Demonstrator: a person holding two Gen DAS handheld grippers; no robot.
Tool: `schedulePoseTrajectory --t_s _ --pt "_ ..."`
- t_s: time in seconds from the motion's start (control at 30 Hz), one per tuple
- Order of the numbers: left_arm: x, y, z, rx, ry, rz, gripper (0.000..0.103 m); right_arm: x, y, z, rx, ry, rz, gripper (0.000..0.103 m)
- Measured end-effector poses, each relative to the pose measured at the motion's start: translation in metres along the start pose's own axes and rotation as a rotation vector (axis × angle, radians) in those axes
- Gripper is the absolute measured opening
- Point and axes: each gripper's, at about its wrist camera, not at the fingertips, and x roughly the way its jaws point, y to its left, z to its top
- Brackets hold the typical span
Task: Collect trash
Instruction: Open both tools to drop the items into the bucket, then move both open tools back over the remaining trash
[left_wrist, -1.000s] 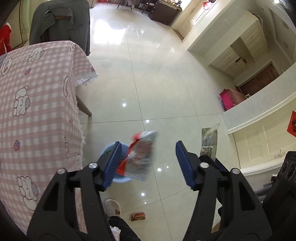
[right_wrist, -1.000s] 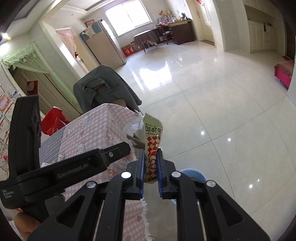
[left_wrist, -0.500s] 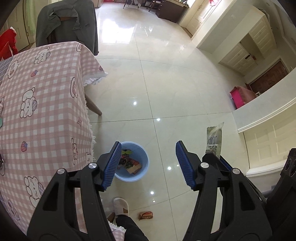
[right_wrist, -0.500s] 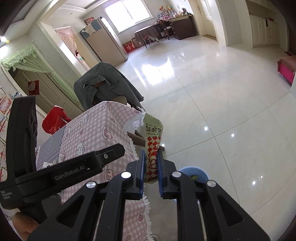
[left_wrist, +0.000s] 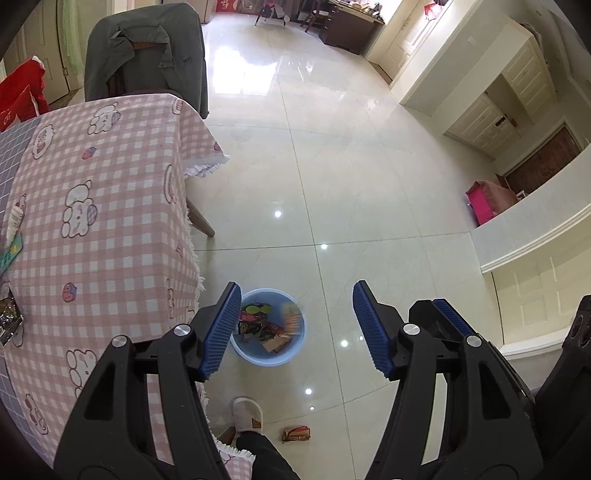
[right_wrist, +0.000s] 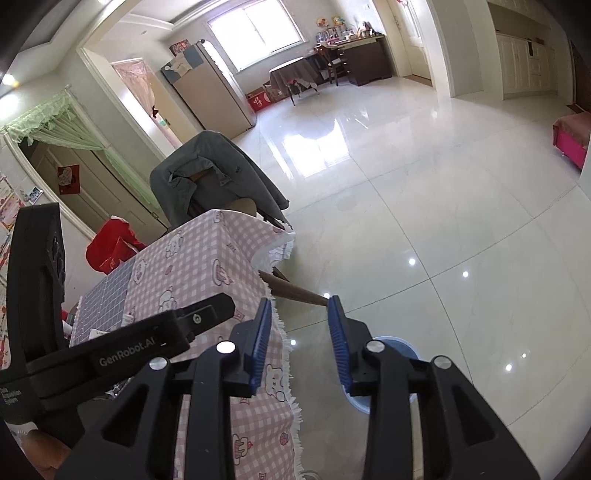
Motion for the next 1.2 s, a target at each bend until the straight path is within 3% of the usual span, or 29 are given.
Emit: schedulePoseTrajectory --t_s 0.3,0.57,0.87,1.0,1.2 --pt "-0.043 0.027 -0.005 -0.046 -0.054 0.041 0.064 -0.010 0.033 0.003 -0.053 0.004 0.067 0.033" --pt "-0.099 0.082 -0.019 -0.158 -0.124 0.114 0.064 -0.011 0.102 -0.002 -0.163 0.043 0.184 0.034" --pt "-0.158 0.185 -0.047 -0.310 -0.183 0.195 0.066 0.012 0.208 -0.025 -0.278 0.129 0.301 0.044" --pt "-0.167 0.231 -0.056 -0.359 -0.180 0.223 0.067 0.030 0.255 -0.047 -0.296 0.179 0.317 0.052" --pt "-0.175 0.305 -0.067 -0.380 -0.160 0.280 0.068 0.064 0.307 -0.082 -0.327 0.236 0.301 0.054"
